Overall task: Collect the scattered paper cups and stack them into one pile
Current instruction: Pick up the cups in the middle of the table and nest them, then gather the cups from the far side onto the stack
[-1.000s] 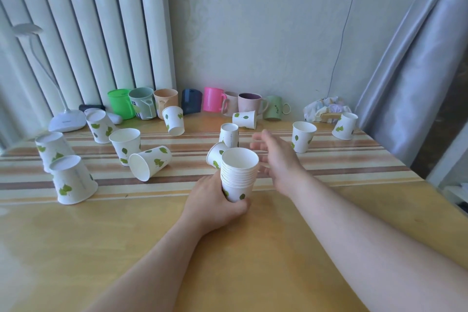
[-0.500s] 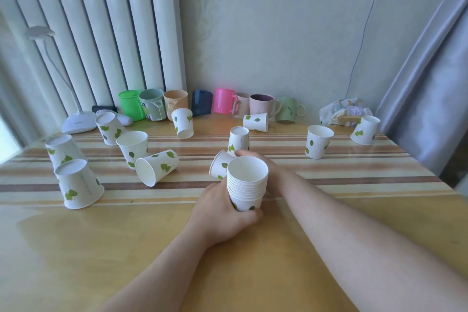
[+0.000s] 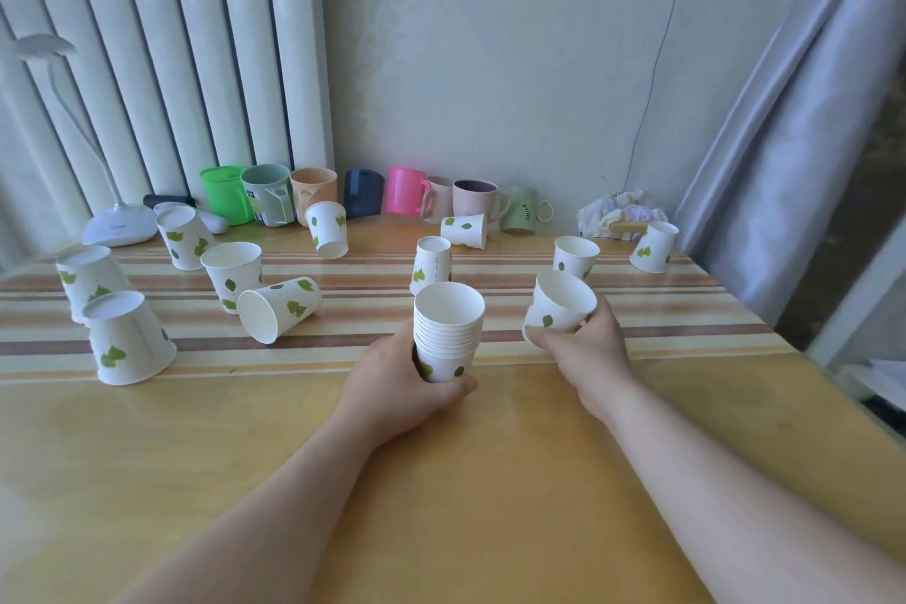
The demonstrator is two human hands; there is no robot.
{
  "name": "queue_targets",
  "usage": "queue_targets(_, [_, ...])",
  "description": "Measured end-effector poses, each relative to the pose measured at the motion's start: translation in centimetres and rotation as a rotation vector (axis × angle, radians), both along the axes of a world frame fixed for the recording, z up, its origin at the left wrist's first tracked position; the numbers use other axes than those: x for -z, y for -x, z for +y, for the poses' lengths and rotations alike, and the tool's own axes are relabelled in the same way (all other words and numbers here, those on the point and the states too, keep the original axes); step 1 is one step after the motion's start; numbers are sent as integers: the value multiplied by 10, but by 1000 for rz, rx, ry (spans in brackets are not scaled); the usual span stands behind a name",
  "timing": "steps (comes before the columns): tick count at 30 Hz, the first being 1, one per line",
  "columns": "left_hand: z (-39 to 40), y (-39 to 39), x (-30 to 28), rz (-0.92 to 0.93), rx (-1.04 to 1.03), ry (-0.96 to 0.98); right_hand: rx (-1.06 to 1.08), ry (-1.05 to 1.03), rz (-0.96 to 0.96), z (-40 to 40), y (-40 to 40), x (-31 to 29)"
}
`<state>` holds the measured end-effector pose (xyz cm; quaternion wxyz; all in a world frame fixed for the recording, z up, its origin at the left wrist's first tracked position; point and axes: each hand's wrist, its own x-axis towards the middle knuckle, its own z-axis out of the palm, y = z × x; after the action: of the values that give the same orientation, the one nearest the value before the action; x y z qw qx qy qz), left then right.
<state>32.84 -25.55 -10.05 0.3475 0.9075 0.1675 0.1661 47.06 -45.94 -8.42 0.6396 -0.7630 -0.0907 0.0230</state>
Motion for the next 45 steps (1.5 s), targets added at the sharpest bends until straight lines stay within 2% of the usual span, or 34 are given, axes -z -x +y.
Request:
queue_targets(5, [2,2,-1,-5,-1,-30,-66,268,-14,-15,14,3])
queue_targets(7, [3,3,-1,3,3,-42,-98,276,10,-16,18,3])
queue_targets(9, [3,2,0,9,7,-60,-83,180,8,-13,21,-5])
queue_targets(11, [3,1,0,9,9,-77,-86,0,-18,-4,25,-20])
queue_targets(14, [4,0,2,-4,18,-80,-196,-221,-89,17,32,-47])
queue_targets(17, [5,0,3,-8,26,-93,-307,-294,-137,41,41,-66])
queue_targets(23, [5,-1,3,-17,36,-94,-417,-21,-148,65,51,-54])
queue_targets(31, [5,-3,3,-32,16,-32,-568,52,-83,52,36,-47])
queue_targets(35, [6,-6,6,-54,-22,-1,-679,221,-98,37,18,-51])
queue_targets(37, [7,-9,7,-55,-37,-20,-550,318,-135,31,-6,-52])
queue_targets(41, [11,-16,11,-23,-26,-89,-78,618,-340,25,-79,-57])
queue_targets(43, [13,-20,12,-10,-21,-101,46,681,-284,24,-113,-56])
queue_targets(45, [15,-23,15,-6,-22,-103,122,661,-155,24,-141,-52])
